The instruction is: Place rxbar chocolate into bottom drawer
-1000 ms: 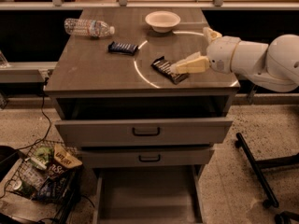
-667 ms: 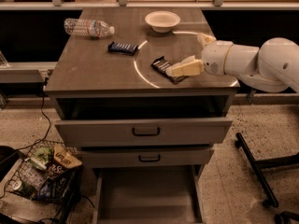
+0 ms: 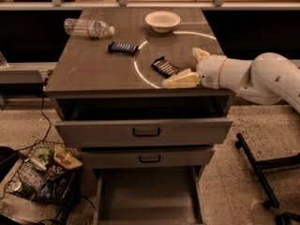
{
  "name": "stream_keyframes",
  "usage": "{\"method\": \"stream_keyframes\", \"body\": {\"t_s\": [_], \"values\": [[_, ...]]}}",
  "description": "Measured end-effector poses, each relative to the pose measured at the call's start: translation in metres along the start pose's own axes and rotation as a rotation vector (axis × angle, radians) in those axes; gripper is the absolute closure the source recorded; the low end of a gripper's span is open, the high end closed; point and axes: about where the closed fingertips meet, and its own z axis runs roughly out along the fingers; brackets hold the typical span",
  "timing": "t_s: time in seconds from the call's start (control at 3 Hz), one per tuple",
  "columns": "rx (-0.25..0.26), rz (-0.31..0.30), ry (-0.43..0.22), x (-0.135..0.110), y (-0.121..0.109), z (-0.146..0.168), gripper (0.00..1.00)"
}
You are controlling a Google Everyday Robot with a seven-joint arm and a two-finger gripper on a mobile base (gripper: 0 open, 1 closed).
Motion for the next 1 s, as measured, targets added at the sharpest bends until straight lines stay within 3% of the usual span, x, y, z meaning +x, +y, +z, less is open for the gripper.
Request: {"method": "stream_keyframes", "body": {"t_s": [0.67, 1.0], "values": [[-0.010, 0.017, 0.009, 0.0235, 0.0224, 0.0069, 0.47], [-0.010, 0.017, 0.009, 0.0223, 0.0225, 0.0068, 0.79]]}}
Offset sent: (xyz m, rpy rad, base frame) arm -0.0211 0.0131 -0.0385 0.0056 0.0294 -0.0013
